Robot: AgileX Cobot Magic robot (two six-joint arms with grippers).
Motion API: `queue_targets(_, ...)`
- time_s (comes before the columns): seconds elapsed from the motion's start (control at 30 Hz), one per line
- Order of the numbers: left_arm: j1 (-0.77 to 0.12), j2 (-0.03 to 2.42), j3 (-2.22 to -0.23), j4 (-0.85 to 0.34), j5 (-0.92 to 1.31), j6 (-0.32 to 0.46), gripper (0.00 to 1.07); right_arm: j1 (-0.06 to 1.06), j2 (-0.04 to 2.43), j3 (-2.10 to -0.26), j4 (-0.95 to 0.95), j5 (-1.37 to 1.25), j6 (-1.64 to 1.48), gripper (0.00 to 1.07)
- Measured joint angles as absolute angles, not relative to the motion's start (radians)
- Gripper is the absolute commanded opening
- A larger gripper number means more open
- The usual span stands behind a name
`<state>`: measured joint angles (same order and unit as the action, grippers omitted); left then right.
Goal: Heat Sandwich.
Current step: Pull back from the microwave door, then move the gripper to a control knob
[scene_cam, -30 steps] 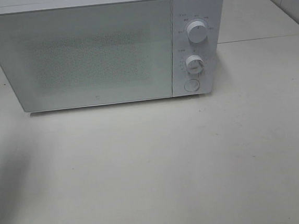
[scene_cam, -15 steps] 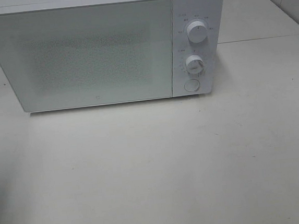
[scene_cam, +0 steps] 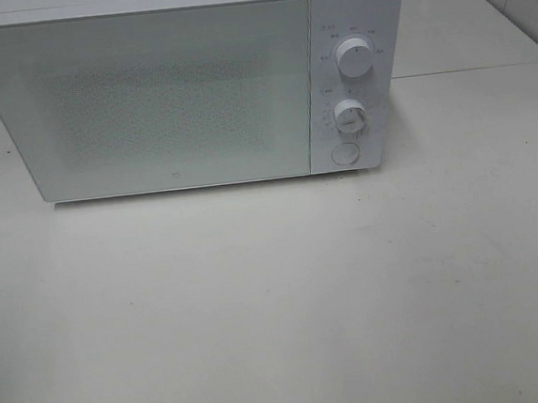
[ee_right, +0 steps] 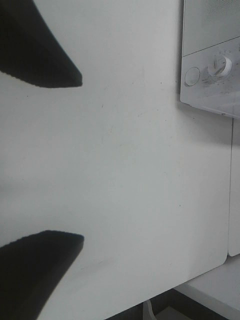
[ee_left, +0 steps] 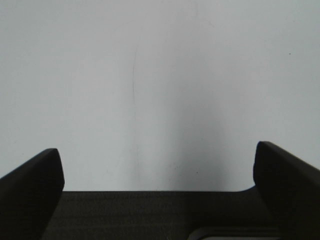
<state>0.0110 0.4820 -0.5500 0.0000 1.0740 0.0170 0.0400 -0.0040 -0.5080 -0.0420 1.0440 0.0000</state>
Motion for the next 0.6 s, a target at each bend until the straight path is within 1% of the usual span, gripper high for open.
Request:
queue_targets(0.03,0.011,0.482,-0.550,0.000,1.074,0.017,0.98,0.040,-0.004,-0.508,-0.042,1.044,0.000,0.76)
queue_targets(0.13,0.011,0.324,-0.519,0.000,1.072,0.017,0.98,0.040,-0.004,-0.508,-0.042,1.044,0.000,0.76)
queue_targets(0.2,0.011,0.282,-0.514,0.000,1.068,0.017,0.98,0.040,-0.004,-0.508,-0.042,1.044,0.000,0.76)
queue_targets(0.23,0.011,0.200,-0.502,0.000,1.057,0.017,0.98,0.040,-0.004,-0.508,-0.042,1.044,0.000,0.76)
queue_targets(0.37,0.011,0.103,-0.498,0.000,1.054,0.017,0.98,0.040,-0.004,-0.508,-0.042,1.044,0.000,0.76)
queue_targets(0.4,0.011,0.039,-0.498,0.000,1.049,0.017,0.98,0.040,-0.004,-0.508,-0.042,1.044,0.000,0.76)
queue_targets(0.6,0.011,-0.003,-0.498,0.000,1.047,0.017,0.98,0.040,-0.004,-0.508,-0.042,1.044,0.000,0.76)
